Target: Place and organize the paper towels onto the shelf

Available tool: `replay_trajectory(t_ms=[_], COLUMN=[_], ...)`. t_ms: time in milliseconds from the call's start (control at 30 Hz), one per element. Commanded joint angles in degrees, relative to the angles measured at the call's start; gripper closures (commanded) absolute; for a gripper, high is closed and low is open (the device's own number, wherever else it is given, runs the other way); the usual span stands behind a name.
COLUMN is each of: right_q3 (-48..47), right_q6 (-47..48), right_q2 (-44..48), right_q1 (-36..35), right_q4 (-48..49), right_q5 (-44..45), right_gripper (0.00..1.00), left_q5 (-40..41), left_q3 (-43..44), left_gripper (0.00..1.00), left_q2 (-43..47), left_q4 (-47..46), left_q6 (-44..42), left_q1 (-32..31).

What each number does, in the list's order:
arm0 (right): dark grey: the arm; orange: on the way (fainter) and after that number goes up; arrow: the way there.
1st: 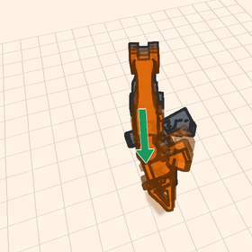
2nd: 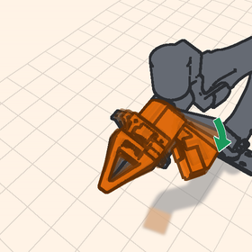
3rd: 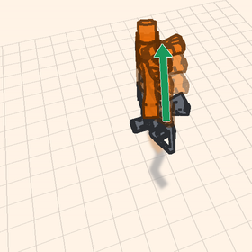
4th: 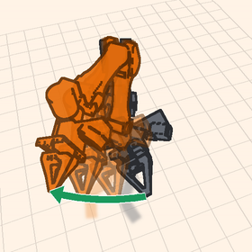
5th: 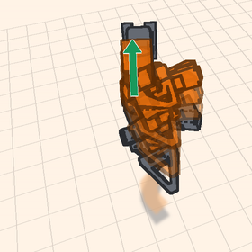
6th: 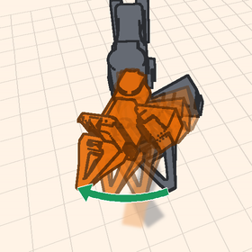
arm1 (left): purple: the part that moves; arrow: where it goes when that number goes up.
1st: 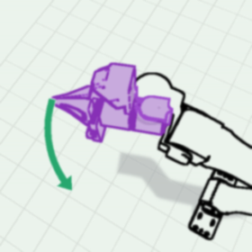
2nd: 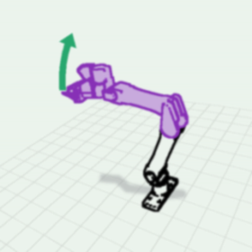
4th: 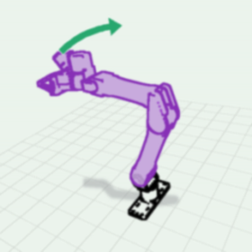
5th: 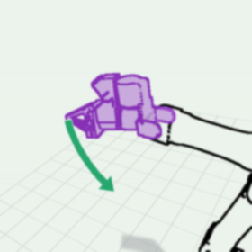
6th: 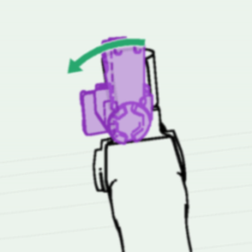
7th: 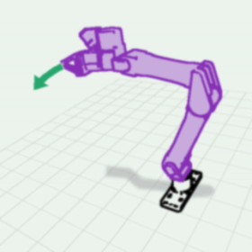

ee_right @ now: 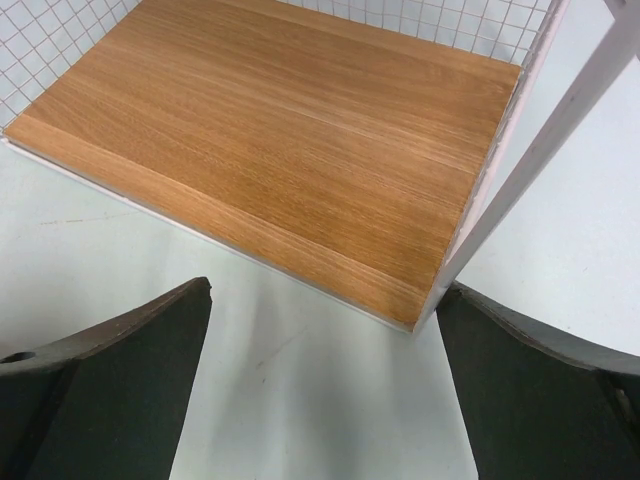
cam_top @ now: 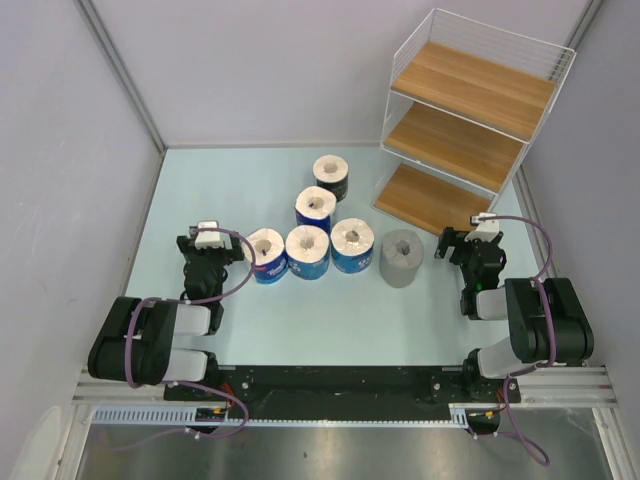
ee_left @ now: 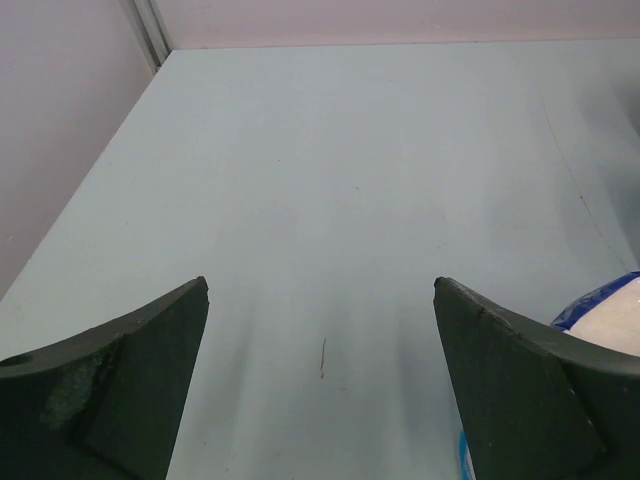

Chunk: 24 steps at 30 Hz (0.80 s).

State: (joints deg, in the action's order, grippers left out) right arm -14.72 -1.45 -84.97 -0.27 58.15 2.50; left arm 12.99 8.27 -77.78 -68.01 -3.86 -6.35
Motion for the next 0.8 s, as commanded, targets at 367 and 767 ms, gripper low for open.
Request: replay_trajectory(t_ms=[367,767], right_q3=[-1.45,-1.45], right_q6=[0.14,-0.21], right_q2=[0.16,0.07], right_q1=[-0.17,-0.17], right_q4=[2.32,2.32], right_q5=[-0.57,-1.44], right_gripper=[0.0,0.0], left_q5=[-2.1,-1.92], left_q3=[0.78,0.69], left_gripper=[0.0,0.0], left_q2=[0.96,0.87], left_q4=[-1.43,-1.69], left_q6=[0.96,0.87], left_q1=[0.2,0.2])
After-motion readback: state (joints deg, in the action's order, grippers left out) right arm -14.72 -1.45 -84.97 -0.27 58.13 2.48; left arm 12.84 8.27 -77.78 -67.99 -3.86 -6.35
